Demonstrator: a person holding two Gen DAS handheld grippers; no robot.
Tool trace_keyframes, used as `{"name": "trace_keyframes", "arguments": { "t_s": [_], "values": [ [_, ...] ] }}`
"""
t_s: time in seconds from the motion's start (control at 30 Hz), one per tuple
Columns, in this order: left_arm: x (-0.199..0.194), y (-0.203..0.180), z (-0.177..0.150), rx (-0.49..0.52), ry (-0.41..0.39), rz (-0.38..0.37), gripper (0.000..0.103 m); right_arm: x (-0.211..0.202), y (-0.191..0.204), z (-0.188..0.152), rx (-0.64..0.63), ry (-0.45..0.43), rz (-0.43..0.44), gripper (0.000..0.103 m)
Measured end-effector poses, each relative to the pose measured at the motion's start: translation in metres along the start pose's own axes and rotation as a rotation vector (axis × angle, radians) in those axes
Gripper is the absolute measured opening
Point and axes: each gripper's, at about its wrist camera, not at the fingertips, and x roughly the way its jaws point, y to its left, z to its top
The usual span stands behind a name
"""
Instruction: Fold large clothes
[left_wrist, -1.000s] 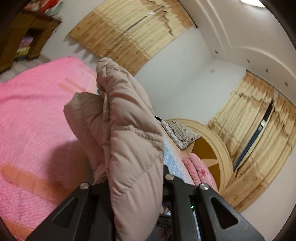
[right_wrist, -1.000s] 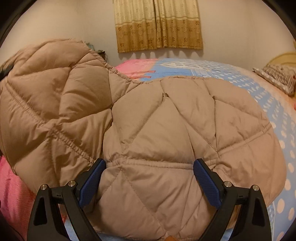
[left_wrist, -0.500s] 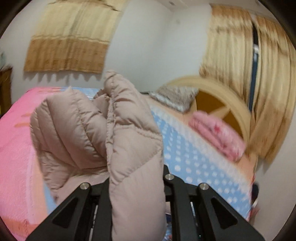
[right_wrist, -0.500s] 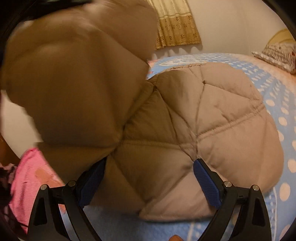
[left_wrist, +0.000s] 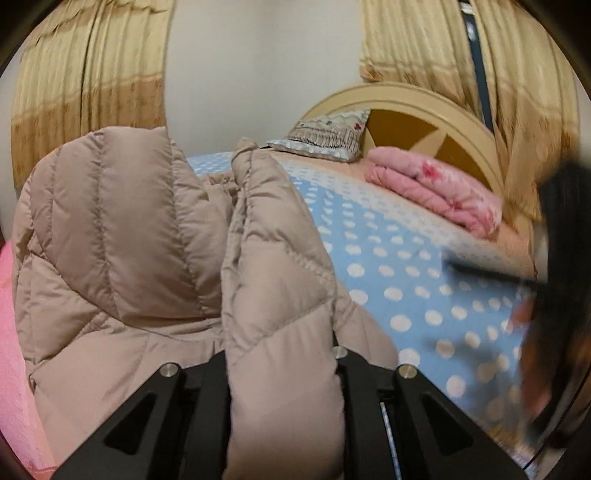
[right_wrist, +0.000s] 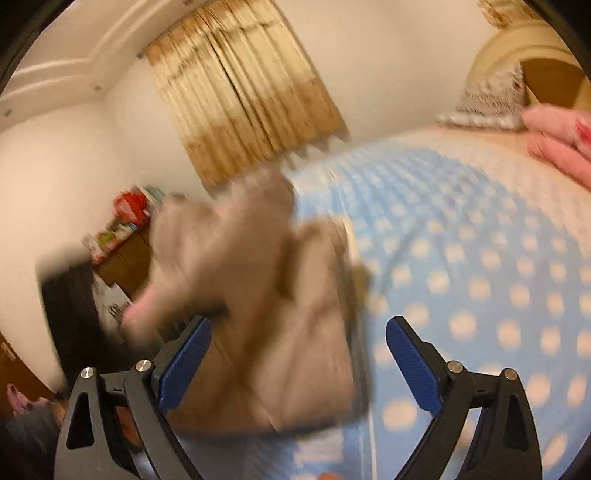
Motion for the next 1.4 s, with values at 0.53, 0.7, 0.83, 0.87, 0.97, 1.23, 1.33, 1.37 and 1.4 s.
{"name": "trace_keyframes", "arguments": {
  "t_s": [0.53,0.7,0.83,0.87,0.97,1.23,1.33,1.37,1.4],
  "values": [
    [-0.012,-0.019,-0.010,0.109,-0.039,0.071,0.025,0.141,0.084,0.048,-0.157,0.411,0.175,0.041],
    [-0.053,-0.019,-0.014,0.090,-0.067,0.024,0.038,0.130,0.075,0.041,-0.164,0.375,0.145,0.019],
    [-0.110,-0.004,-0.022,0.030,-0.161,-0.002,0.070,0.132,0.067,0.042,-0.164,0.358,0.089,0.016],
    [-0.124,0.005,-0.023,0.005,-0.184,0.009,0.071,0.133,0.062,0.040,-0.158,0.357,0.074,0.015],
    [-0.140,0.038,-0.022,-0.068,-0.194,0.061,0.080,0.127,0.051,0.038,-0.134,0.345,0.032,0.013],
    [-0.053,0.116,-0.023,-0.232,0.012,0.155,0.097,0.123,0.010,0.023,-0.054,0.350,-0.065,0.010],
    [-0.030,0.110,-0.017,-0.264,0.037,0.109,0.097,0.122,0.006,0.018,-0.063,0.346,-0.096,0.011],
    [-0.029,0.102,-0.014,-0.242,0.033,0.119,0.096,0.120,0.005,0.019,-0.070,0.341,-0.114,0.012],
    [-0.026,0.091,-0.009,-0.207,0.034,0.127,0.096,0.117,0.006,0.023,-0.082,0.329,-0.138,0.016]
  ]
}}
